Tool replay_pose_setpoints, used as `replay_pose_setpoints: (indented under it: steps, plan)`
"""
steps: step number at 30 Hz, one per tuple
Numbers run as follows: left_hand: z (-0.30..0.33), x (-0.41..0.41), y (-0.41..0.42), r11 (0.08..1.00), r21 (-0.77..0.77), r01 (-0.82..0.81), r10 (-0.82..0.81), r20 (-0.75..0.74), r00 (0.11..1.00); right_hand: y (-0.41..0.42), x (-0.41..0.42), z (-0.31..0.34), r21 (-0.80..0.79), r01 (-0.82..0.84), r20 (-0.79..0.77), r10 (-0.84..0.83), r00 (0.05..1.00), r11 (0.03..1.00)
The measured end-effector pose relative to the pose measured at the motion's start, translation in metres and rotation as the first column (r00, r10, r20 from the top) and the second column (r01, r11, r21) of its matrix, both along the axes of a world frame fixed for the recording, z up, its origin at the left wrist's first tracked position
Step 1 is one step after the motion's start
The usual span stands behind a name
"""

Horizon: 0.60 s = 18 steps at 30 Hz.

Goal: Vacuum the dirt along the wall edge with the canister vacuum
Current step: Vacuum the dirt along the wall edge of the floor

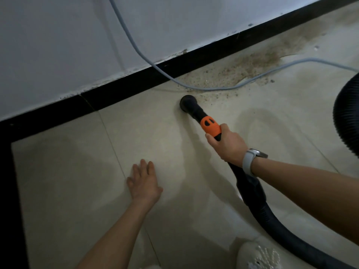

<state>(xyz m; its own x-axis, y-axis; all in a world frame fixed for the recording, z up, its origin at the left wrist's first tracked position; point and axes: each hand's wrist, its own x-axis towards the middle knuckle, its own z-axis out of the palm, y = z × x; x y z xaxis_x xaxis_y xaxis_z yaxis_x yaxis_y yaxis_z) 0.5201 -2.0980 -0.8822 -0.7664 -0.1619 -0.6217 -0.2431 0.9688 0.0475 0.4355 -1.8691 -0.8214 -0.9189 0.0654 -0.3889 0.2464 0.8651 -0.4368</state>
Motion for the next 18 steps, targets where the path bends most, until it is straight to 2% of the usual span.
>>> replay_pose_setpoints:
  steps: [6,10,14,18]
  plan:
    - [-0.002,0.002,0.029,0.992,0.098,0.076,-0.074,-0.030,0.997,0.046,0.009,0.007,0.009,0.149,-0.033,-0.149,0.988,0.989]
    - [-0.004,0.007,0.039,0.990,0.091,0.108,-0.105,-0.032,0.994,0.040,0.037,0.011,-0.003,0.053,-0.068,-0.053,0.996,0.999]
    - [-0.005,0.007,0.044,0.994,0.083,0.074,-0.072,-0.028,0.997,0.034,0.067,0.008,0.015,-0.050,0.007,0.050,0.999,0.999]
    - [-0.007,0.004,0.048,0.995,0.095,0.039,-0.037,-0.019,0.999,0.063,0.072,0.004,0.071,0.035,-0.002,-0.035,0.999,0.997]
